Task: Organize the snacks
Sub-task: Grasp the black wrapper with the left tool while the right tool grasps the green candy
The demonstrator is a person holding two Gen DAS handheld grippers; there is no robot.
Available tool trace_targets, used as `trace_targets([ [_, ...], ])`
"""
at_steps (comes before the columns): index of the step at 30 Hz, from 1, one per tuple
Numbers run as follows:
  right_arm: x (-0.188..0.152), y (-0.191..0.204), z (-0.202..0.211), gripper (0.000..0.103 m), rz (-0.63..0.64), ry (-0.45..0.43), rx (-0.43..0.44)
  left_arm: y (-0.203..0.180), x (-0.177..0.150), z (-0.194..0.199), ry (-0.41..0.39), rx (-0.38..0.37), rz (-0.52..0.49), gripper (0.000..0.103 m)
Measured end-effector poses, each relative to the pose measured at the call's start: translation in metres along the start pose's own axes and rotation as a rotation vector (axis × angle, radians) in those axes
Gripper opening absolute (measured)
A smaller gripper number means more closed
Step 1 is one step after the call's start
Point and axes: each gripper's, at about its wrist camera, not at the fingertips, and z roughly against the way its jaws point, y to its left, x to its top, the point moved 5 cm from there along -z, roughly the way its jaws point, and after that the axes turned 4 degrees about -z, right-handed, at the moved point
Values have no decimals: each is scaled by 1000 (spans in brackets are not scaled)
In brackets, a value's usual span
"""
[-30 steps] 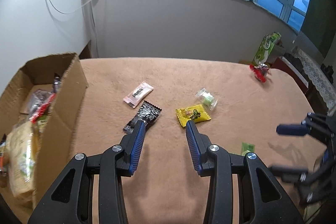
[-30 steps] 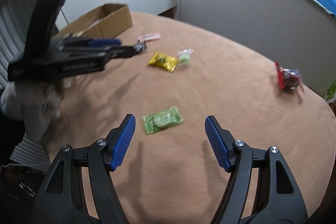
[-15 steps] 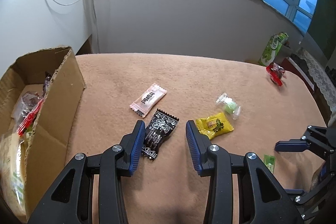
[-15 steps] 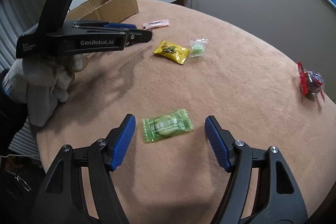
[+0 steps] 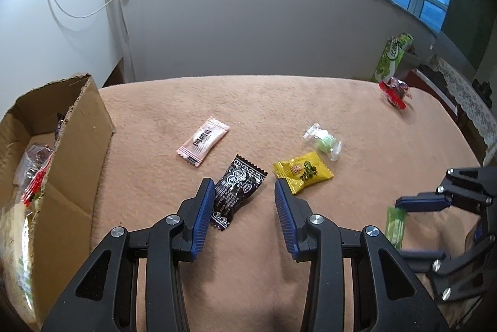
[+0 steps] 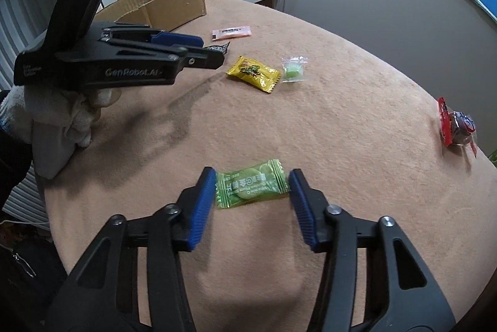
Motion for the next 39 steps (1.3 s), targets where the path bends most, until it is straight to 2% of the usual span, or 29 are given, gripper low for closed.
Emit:
trace_targets([
  [4,-1,-1,3,37,-2,-2,3,-3,-1,0,1,11,-20,29],
  [11,-3,-1,5,30,-1,-2,1,-7,0,-2,0,0,-57,29],
  [13,-4,-1,6,28,0,-2,2,-9,0,-5,9,-2,-69,36],
  [15,-4,-2,7,24,-5,-4,5,-10,-2,-10,34,-2,-75,35],
  [17,-4,-3,9,18,-17,-10,11,-11,-1,-10,32,2,-82,26],
  [18,-4,-3,11,17,-21,-14,14,-11,-1,-9,30,3,-82,21],
  [19,-4,-3,12,17,-22,-16,14,-11,-1,-9,29,3,-80,20],
  [39,-4,-10,30,8,-87,-78,28,-17,4,22,-48,-15,-53,18],
])
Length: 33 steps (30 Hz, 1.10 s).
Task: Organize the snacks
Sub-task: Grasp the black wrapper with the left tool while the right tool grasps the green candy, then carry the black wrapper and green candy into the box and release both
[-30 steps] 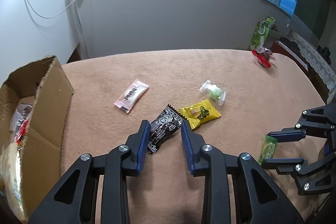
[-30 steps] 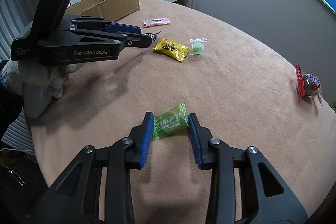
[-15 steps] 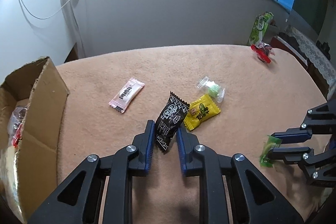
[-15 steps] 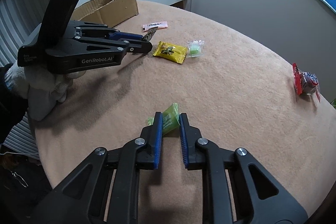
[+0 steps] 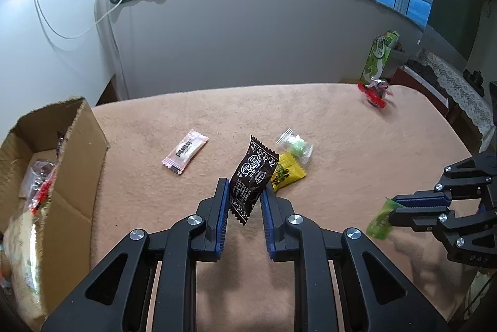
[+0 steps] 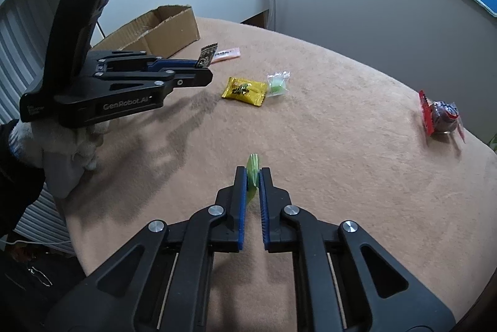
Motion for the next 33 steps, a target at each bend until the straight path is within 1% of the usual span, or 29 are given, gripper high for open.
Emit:
trace_targets([
  [10,9,6,21,7,-7,-53,-16,0,3,37,-59,9,9,18],
  [20,33,28,43,7,17,-119,-9,15,0,79,-111,40,24,18],
  [23,45,39,46,7,32,-137,-4,24,-4,91,-123,62,30,18],
  [33,94,76,41,7,81,-186,20,73,-19,125,-152,115,100,18],
])
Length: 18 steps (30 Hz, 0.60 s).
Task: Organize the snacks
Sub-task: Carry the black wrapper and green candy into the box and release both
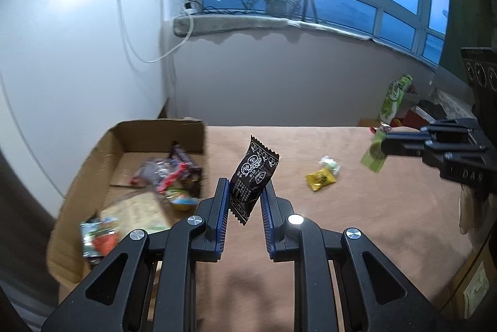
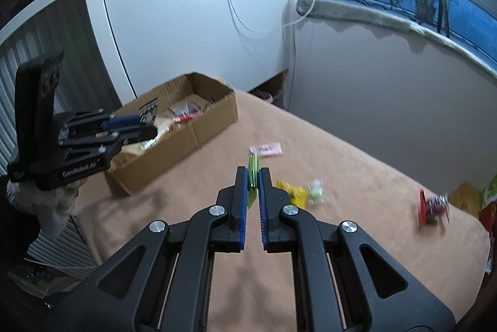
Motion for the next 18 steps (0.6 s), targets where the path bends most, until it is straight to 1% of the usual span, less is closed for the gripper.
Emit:
trace_targets([
  [6,28,24,-19,7,27,-12,28,36,-9,12,-8,45,50,18],
  [11,51,44,-41,7,38,-7,63,63,-18,17,2,82,76,18],
  [18,80,75,-80,7,63,9,94,86,-33,16,24,109,110,18],
])
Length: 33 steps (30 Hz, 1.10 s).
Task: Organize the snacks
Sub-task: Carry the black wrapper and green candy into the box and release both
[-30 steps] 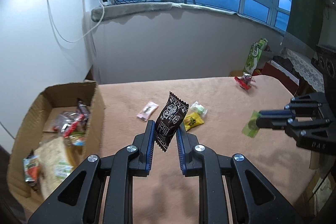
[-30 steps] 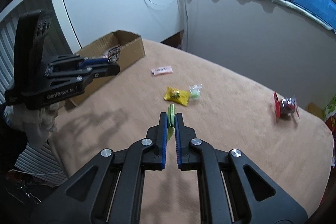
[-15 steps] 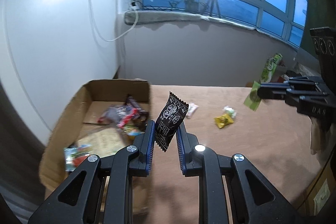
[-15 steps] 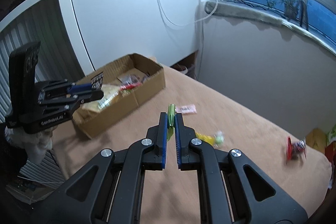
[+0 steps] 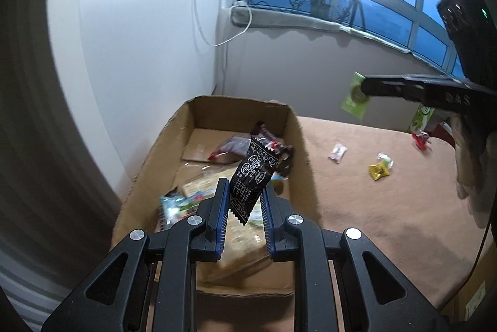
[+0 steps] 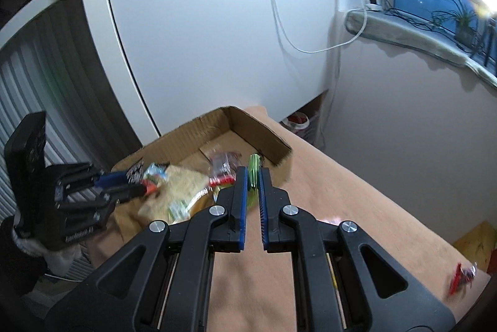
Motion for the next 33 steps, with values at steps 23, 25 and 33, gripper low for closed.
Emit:
trace_targets([
  [23,28,33,-87,7,2,91,54,14,-6,-8,23,25,-8,18],
  [25,27,32,-91,7,-1,105,52,14,-7,-9,29,22,-10,18],
  [33,19,28,-102,8,-18,139,54,11,-4,-14,35,19,-7,19],
])
